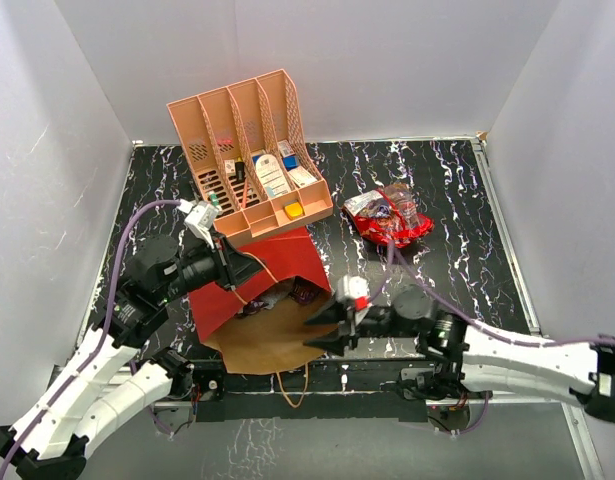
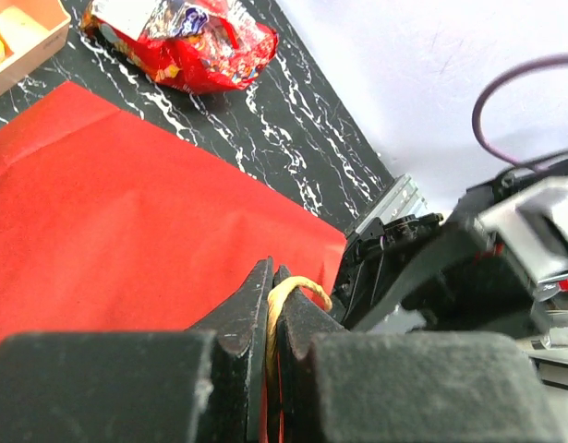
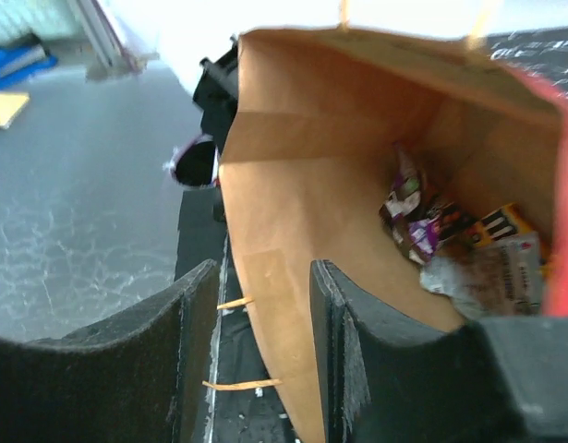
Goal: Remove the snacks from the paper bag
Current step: Take out the snack from the paper bag.
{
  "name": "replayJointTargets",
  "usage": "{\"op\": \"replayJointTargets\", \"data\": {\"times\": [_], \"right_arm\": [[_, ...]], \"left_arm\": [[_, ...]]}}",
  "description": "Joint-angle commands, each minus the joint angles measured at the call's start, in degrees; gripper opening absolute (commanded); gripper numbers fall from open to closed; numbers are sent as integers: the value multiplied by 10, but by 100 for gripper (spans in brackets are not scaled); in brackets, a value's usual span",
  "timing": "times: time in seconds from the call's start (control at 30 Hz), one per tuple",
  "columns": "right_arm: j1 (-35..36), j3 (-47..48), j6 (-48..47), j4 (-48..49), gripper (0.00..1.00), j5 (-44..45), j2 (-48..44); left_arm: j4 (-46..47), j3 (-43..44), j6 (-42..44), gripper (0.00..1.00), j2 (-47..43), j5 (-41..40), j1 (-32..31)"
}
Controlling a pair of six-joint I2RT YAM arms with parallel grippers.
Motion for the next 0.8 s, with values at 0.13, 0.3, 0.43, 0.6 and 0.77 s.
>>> {"op": "replayJointTargets", "data": {"times": [0.13,0.3,0.43,0.6,0.77], "right_arm": [[158,18,-131,154,44,293,187],[164,12,-176,273,47,335,291],[163,31,-203,370,57,393,391],[165,43,-139,573,63,492,514],[170,89,-104,667,71,558,616]], "left_arm": [[-9,20,-15,0,34,14,2],[-2,24,-21,0,46,22,2],[1,24,-29,0,46,19,2],[4,19,-43,0,41,16,2],[19,10,-53,0,35,21,2]]}}
